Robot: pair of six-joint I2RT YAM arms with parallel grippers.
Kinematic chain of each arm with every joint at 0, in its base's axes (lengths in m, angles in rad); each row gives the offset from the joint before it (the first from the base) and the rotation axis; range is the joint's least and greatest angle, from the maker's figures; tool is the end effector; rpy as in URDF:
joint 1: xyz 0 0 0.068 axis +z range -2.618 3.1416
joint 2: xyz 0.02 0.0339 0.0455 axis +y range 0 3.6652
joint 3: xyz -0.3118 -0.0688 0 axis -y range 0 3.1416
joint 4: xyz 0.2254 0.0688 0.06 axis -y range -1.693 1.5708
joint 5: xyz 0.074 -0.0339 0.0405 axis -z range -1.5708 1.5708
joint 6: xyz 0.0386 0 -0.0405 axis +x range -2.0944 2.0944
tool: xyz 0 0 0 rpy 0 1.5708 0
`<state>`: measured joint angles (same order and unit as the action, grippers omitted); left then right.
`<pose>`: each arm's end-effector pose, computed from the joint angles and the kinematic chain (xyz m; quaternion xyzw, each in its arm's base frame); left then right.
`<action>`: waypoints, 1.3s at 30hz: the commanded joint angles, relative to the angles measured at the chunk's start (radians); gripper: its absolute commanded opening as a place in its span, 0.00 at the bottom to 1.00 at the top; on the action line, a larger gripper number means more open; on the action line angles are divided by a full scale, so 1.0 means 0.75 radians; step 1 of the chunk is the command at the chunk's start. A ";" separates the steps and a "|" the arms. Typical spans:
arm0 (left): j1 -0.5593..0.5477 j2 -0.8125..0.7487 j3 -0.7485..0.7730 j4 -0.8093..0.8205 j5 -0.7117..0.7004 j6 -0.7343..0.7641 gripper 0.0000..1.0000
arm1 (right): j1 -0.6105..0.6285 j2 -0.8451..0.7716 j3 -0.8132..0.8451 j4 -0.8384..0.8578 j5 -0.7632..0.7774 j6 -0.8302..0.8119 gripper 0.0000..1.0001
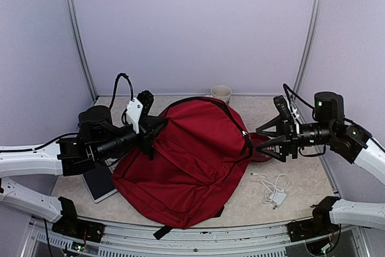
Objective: Pack the student bag
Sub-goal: Adjust the student bag at the center of the board.
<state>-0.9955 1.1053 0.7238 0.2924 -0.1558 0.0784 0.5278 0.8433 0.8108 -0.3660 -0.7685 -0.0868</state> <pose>0.1265 -0.1841 0.3539 0.3312 0.6590 -0.2464 0.6288 0.1020 0.0905 0.3595 -0.4313 0.6734 0.4169 0.4321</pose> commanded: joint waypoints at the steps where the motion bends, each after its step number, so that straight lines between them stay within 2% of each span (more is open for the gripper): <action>1: 0.014 -0.007 -0.020 0.145 -0.002 -0.028 0.00 | -0.006 -0.086 -0.123 0.089 -0.113 0.040 0.73; 6: 0.015 -0.017 -0.026 0.164 0.007 -0.033 0.00 | -0.006 -0.021 -0.200 0.215 0.093 0.099 0.67; 11: 0.014 -0.026 -0.036 0.164 -0.004 -0.042 0.00 | -0.001 0.065 -0.292 0.500 -0.086 0.226 0.62; 14: 0.014 -0.039 -0.042 0.164 -0.012 -0.044 0.00 | 0.004 0.105 -0.345 0.554 -0.014 0.255 0.61; 19: 0.016 -0.045 -0.050 0.165 -0.008 -0.039 0.00 | 0.004 0.128 -0.435 0.665 0.222 0.294 0.62; 23: 0.016 -0.037 -0.051 0.177 -0.004 -0.041 0.00 | 0.022 0.226 -0.499 0.863 0.179 0.353 0.63; 28: 0.018 -0.035 -0.054 0.187 0.006 -0.044 0.00 | 0.067 0.380 -0.482 0.949 0.249 0.317 0.60; 29: 0.018 -0.035 -0.054 0.186 0.007 -0.045 0.00 | 0.068 0.397 -0.476 0.960 0.248 0.316 0.52; 31: 0.018 -0.042 -0.056 0.177 0.006 -0.047 0.00 | 0.067 0.401 -0.465 0.985 0.223 0.319 0.26; 33: 0.020 -0.050 -0.065 0.177 0.004 -0.049 0.00 | 0.069 0.391 -0.453 1.001 0.191 0.324 0.10; 35: 0.024 -0.059 -0.077 0.177 -0.004 -0.048 0.00 | 0.073 0.385 -0.424 0.969 0.171 0.314 0.01; 39: 0.046 -0.067 -0.089 0.159 -0.066 -0.068 0.00 | 0.100 0.364 -0.308 0.769 0.179 0.253 0.00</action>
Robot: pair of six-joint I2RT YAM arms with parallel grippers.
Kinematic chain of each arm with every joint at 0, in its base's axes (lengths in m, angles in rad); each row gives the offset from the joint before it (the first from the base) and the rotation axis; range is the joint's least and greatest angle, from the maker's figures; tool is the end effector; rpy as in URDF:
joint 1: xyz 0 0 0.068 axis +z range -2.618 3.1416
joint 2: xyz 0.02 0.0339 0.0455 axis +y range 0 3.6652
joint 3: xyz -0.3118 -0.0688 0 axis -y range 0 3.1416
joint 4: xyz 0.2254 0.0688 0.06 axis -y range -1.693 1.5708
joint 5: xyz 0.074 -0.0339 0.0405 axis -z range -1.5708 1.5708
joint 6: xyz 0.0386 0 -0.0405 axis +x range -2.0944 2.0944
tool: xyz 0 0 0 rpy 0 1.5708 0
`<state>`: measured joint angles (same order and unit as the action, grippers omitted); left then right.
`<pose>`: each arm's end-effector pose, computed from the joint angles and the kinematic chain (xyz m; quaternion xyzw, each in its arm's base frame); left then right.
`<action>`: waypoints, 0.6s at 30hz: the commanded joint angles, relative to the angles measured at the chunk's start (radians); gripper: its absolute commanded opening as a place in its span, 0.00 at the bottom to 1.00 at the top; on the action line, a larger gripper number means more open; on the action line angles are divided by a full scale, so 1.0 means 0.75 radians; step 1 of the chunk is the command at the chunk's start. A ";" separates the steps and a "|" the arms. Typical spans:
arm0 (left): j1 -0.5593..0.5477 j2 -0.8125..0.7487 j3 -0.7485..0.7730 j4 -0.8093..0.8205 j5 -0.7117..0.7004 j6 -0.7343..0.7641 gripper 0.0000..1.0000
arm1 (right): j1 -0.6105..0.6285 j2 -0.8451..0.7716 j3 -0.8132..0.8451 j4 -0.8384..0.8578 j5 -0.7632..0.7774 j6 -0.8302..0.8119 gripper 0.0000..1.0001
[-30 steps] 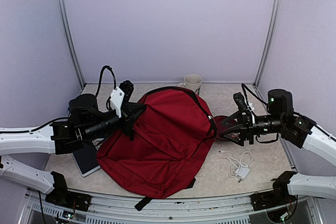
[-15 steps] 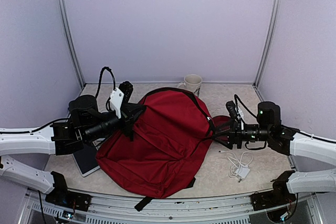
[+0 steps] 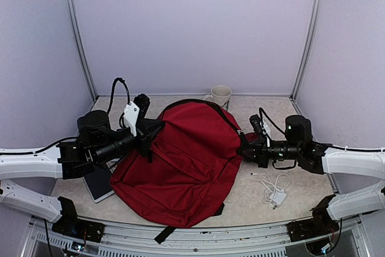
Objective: Pack the student bag
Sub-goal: Adjust the student bag at the center of the board.
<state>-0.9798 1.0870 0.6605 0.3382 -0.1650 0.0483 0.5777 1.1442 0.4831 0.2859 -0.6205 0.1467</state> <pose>0.1260 -0.1764 0.3410 0.3130 0.6675 -0.2479 0.6285 0.1585 0.1301 0.2677 -0.3362 0.7322 0.4259 0.4118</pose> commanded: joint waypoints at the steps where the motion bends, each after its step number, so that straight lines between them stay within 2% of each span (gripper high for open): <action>1: 0.030 -0.039 0.000 0.085 -0.105 -0.044 0.19 | 0.046 -0.045 0.161 -0.152 -0.012 -0.074 0.00; 2: 0.037 -0.032 0.006 0.071 -0.184 -0.056 0.47 | 0.059 -0.057 0.190 -0.190 -0.001 -0.084 0.00; 3: 0.038 -0.019 0.020 0.046 -0.269 -0.067 0.70 | 0.071 -0.067 0.216 -0.222 0.012 -0.091 0.00; 4: 0.038 -0.012 0.047 0.005 -0.341 -0.072 0.79 | 0.085 -0.078 0.241 -0.255 0.031 -0.096 0.00; 5: 0.037 -0.011 0.086 -0.045 -0.374 -0.072 0.82 | 0.104 -0.086 0.272 -0.305 0.051 -0.103 0.00; 7: 0.025 -0.045 0.151 -0.103 -0.351 -0.086 0.87 | 0.137 -0.087 0.343 -0.404 0.100 -0.139 0.00; 10: -0.032 -0.121 0.168 -0.027 -0.316 -0.077 0.90 | 0.196 -0.069 0.473 -0.536 0.160 -0.203 0.00; 14: -0.188 -0.061 0.285 -0.073 -0.327 -0.035 0.72 | 0.272 -0.013 0.602 -0.631 0.220 -0.248 0.00; 18: -0.343 0.170 0.493 -0.240 -0.236 0.067 0.64 | 0.359 0.059 0.693 -0.678 0.251 -0.306 0.00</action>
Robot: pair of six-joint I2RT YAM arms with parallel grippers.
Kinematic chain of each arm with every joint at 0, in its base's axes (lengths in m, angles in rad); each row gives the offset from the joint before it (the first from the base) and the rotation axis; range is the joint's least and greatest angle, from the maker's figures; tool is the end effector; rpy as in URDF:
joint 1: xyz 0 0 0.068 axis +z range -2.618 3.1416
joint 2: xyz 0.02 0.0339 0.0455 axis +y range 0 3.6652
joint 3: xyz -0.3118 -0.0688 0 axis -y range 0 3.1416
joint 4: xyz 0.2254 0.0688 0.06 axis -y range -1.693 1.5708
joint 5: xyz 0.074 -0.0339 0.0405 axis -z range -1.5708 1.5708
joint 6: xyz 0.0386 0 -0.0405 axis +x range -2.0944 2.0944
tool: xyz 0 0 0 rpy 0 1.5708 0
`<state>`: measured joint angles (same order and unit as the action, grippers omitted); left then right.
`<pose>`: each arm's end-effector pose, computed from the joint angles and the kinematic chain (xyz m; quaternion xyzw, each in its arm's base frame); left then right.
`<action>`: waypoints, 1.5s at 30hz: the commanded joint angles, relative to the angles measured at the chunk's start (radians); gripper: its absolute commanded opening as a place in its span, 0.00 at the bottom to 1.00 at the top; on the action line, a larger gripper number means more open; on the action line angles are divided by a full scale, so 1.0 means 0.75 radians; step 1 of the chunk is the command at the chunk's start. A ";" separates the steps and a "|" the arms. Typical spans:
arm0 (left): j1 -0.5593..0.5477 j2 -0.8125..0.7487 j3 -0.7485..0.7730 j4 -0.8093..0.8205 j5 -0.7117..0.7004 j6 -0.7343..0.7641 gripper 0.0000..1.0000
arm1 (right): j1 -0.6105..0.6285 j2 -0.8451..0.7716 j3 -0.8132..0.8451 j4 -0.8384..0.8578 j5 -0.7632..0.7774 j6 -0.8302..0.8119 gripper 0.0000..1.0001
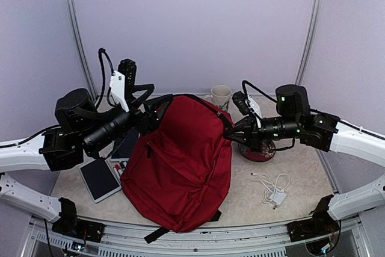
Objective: Pack the student bag
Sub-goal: Pick up the largest pocket of the bag from the student bag.
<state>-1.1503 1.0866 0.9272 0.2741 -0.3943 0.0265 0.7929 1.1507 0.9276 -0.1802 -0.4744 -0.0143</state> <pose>0.1016 -0.1910 0.4255 0.2405 0.6239 -0.2797 0.6889 0.1457 0.1731 0.3643 -0.4376 0.6950 0.3847 0.4212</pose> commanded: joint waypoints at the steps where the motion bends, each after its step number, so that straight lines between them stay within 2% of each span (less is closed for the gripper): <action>1: -0.142 0.233 0.190 -0.202 0.076 0.129 0.62 | 0.091 0.065 0.118 -0.062 0.066 -0.102 0.00; 5: -0.224 0.379 0.270 -0.238 0.034 0.275 0.58 | 0.145 0.098 0.173 -0.068 0.076 -0.124 0.00; 8: -0.250 0.399 0.267 -0.188 0.035 0.374 0.57 | 0.175 0.109 0.201 -0.068 0.084 -0.136 0.00; 14: -0.252 0.406 0.242 -0.173 0.025 0.442 0.55 | 0.211 0.108 0.220 -0.057 0.084 -0.140 0.00; 19: -0.253 0.472 0.308 -0.211 -0.089 0.468 0.42 | 0.237 0.110 0.240 -0.069 0.096 -0.158 0.00; 26: -0.253 0.478 0.327 -0.200 -0.112 0.453 0.26 | 0.252 0.108 0.238 -0.075 0.101 -0.161 0.00; 29: -0.253 0.457 0.324 -0.201 -0.101 0.429 0.15 | 0.255 0.105 0.233 -0.070 0.098 -0.165 0.00; 34: -0.235 0.415 0.308 -0.186 -0.054 0.386 0.13 | 0.255 0.104 0.231 -0.069 0.101 -0.171 0.00; 38: -0.215 0.426 0.324 -0.218 -0.069 0.357 0.01 | 0.255 0.098 0.231 -0.066 0.100 -0.170 0.00; 45: -0.175 0.403 0.309 -0.257 0.000 0.288 0.00 | 0.257 0.076 0.224 -0.069 0.123 -0.176 0.00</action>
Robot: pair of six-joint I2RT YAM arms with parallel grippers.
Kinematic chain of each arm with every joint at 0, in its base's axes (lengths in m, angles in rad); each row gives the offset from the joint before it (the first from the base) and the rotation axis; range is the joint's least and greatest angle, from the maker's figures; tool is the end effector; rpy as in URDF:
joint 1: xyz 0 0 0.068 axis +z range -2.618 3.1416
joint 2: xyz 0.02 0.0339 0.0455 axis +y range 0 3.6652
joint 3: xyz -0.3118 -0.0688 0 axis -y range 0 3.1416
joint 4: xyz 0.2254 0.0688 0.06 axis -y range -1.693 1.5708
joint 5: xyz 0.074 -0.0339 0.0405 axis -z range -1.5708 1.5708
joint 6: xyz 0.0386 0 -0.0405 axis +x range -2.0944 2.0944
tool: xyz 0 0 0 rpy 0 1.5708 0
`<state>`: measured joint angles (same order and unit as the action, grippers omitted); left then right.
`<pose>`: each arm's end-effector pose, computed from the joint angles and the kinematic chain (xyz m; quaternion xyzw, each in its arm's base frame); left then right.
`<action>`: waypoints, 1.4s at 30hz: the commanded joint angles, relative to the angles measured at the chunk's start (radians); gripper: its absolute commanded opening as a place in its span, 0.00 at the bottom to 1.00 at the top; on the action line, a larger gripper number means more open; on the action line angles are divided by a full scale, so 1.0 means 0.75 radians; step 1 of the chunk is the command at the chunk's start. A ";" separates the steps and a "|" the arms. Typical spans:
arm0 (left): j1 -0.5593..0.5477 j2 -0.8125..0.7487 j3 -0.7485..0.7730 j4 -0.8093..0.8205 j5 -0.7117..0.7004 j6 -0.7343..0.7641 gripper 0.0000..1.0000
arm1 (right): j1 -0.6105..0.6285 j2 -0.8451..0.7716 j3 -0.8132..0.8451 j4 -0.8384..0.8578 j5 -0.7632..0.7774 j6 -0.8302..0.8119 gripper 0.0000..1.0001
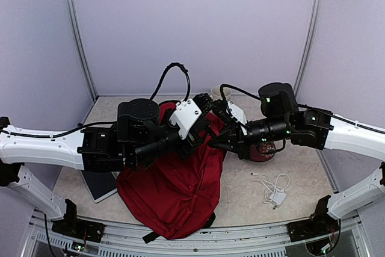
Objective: Pack the student bag
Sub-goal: Pick up the largest pocket of the bag from the student bag, then unzip the largest pocket of the student bag.
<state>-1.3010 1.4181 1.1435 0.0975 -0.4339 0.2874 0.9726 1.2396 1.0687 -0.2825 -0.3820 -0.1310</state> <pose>0.0991 -0.2975 0.3991 0.4374 0.6234 -0.1599 0.6281 0.1287 0.2144 0.3810 -0.5221 0.6562 0.3595 0.4093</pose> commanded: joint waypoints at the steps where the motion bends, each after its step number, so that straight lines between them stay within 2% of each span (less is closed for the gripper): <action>1: 0.034 -0.051 0.008 -0.012 0.073 -0.076 0.00 | 0.017 -0.046 0.032 0.069 -0.001 -0.022 0.00; 7: 0.131 -0.146 -0.097 0.066 0.069 -0.204 0.00 | 0.018 -0.062 0.010 0.082 -0.001 -0.032 0.00; 13: 0.298 -0.281 -0.256 0.124 0.096 -0.322 0.00 | 0.016 -0.113 -0.031 0.110 -0.006 -0.043 0.00; 25: 0.665 -0.449 -0.444 0.086 0.111 -0.394 0.00 | 0.007 -0.172 -0.070 0.117 0.043 -0.048 0.00; 30: 0.707 -0.503 -0.494 0.053 0.036 -0.440 0.00 | -0.071 -0.230 -0.147 0.168 -0.022 -0.016 0.00; 34: 0.690 -0.522 -0.529 0.083 0.137 -0.497 0.00 | -0.091 -0.203 -0.159 0.144 -0.056 -0.011 0.00; 35: 0.678 -0.524 -0.537 0.102 0.140 -0.503 0.00 | -0.091 -0.194 -0.155 0.133 -0.062 -0.010 0.02; 36: 0.665 -0.523 -0.539 0.115 0.140 -0.506 0.00 | -0.091 -0.186 -0.155 0.124 -0.060 -0.006 0.14; 38: 0.638 -0.511 -0.526 0.131 0.138 -0.497 0.00 | -0.091 -0.188 -0.143 0.089 -0.026 0.004 0.45; 40: 0.598 -0.490 -0.503 0.152 0.138 -0.467 0.00 | -0.092 -0.210 -0.111 0.057 0.025 0.003 0.65; 42: 0.553 -0.476 -0.480 0.181 0.127 -0.421 0.00 | -0.097 -0.243 -0.059 0.053 0.060 -0.015 0.78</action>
<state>-0.8341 1.0489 0.7490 0.1581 -0.3244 -0.0650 0.9073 1.1046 0.9524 -0.2382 -0.3809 -0.1329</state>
